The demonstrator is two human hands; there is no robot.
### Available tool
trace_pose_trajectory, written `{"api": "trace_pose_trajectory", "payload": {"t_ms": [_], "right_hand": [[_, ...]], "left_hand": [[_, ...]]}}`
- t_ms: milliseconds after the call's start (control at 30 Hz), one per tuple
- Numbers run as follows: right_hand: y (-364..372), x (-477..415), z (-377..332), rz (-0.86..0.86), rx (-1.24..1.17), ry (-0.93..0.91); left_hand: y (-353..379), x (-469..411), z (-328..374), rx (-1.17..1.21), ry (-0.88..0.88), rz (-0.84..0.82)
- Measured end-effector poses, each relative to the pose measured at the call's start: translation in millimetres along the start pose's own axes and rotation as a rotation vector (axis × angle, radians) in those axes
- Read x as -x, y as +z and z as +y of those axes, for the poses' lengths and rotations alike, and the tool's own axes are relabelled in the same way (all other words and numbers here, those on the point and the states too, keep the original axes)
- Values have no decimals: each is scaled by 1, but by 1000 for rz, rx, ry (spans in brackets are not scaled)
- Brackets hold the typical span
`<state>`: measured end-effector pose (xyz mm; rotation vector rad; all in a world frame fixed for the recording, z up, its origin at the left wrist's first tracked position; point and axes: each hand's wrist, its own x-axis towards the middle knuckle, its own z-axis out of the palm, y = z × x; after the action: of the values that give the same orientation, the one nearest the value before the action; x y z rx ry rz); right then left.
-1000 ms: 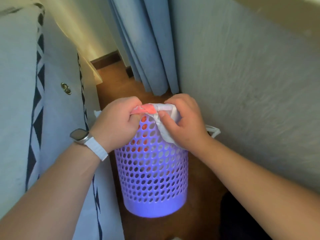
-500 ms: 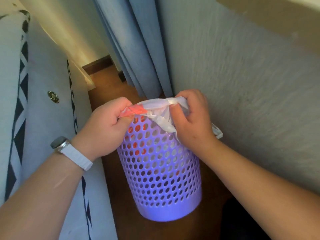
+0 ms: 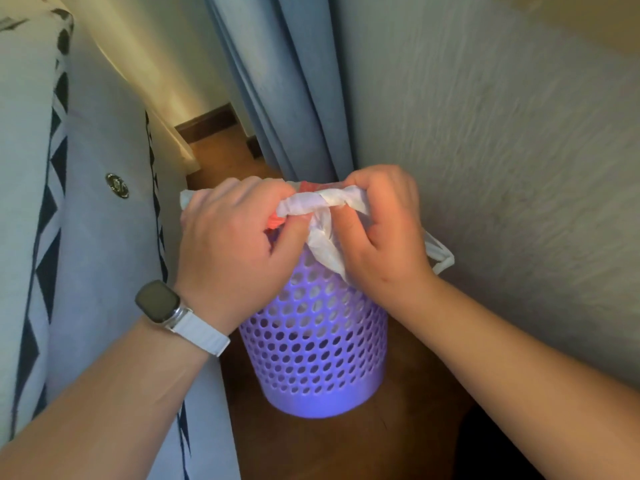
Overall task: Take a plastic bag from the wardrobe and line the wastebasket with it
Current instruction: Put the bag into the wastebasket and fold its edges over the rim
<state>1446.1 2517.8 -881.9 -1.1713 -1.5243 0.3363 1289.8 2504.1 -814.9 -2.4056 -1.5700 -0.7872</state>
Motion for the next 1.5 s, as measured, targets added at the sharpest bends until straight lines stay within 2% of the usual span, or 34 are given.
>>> {"api": "trace_pose_trajectory", "payload": {"t_ms": [200, 300, 467, 633, 800, 967, 1167, 1300, 1500], "right_hand": [[0, 0, 2, -85, -59, 10], [-3, -1, 9, -104, -98, 71], [-5, -4, 13, -70, -70, 110], [-10, -8, 7, 35, -19, 68], [-11, -9, 0, 60, 59, -52], [-8, -6, -5, 75, 88, -76], [-1, -2, -8, 5, 45, -10], [-4, -5, 1, -91, -10, -29], [-10, -10, 12, -29, -34, 41]], "left_hand": [[4, -3, -18, 89, -90, 17], [2, -4, -23, 106, -99, 14], [2, -3, -22, 182, -75, 30], [3, -2, -19, 274, -28, 56], [-8, -2, -15, 225, 93, 43], [-3, -2, 4, 16, 78, 53], [8, 0, -9, 68, 22, 27], [8, -3, -22, 121, -44, 20], [6, -3, -23, 233, -40, 42]]}}
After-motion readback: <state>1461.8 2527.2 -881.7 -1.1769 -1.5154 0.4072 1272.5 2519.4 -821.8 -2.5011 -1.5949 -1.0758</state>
